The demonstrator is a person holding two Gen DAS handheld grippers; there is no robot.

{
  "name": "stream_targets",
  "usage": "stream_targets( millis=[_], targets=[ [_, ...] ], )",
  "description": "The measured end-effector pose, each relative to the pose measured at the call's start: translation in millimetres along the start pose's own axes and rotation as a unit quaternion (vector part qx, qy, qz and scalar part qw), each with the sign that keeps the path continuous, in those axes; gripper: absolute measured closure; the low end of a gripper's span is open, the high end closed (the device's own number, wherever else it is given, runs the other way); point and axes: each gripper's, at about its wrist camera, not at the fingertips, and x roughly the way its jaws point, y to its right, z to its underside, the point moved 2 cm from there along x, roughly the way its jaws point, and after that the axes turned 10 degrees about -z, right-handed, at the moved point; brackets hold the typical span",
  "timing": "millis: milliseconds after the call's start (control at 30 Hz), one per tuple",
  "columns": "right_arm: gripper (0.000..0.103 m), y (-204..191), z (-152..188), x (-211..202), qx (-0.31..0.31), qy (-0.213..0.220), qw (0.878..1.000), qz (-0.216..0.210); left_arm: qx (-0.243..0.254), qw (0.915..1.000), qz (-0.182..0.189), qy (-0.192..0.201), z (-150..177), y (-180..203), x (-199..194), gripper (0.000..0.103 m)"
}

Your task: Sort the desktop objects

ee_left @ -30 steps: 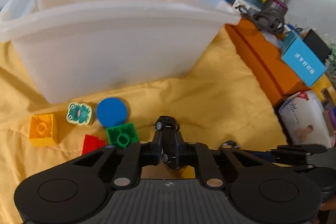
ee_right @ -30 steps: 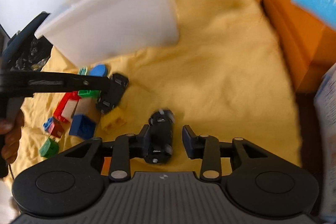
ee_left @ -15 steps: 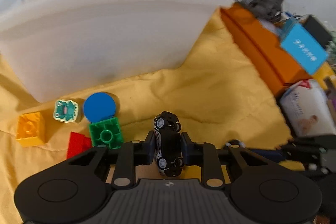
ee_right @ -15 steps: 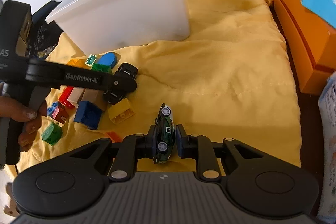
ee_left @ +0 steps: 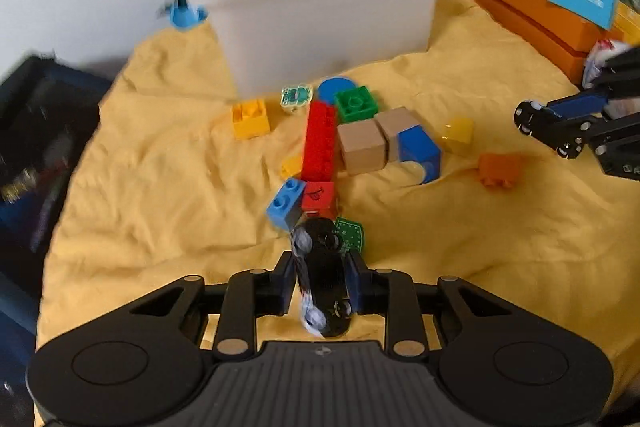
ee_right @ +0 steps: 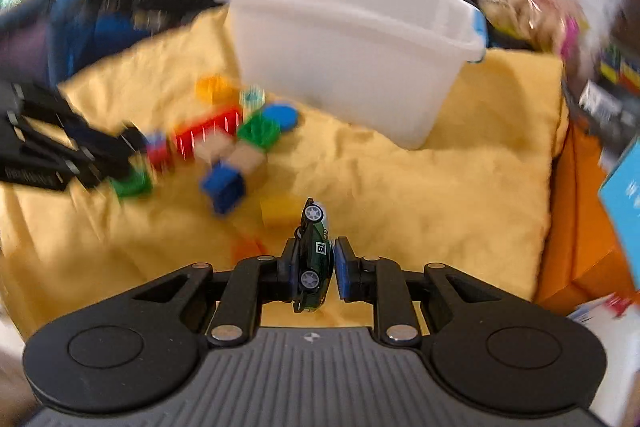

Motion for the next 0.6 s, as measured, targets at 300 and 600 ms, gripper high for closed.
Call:
stream_targets(
  millis=[300, 600],
  targets=[
    [0.071, -51.0, 34.9, 17.1, -0.138, -0.055, 0.988, 0.036, 0.017, 0.9958, 0.09, -0.01, 12.8, 46.6, -12.4, 0.059],
    [0.068, -61.5, 28.2, -1.2, -0.057, -0.023, 0.995, -0.081, -0.068, 0.9887, 0.133, 0.011, 17.0, 30.3, -42.4, 0.052]
  ],
)
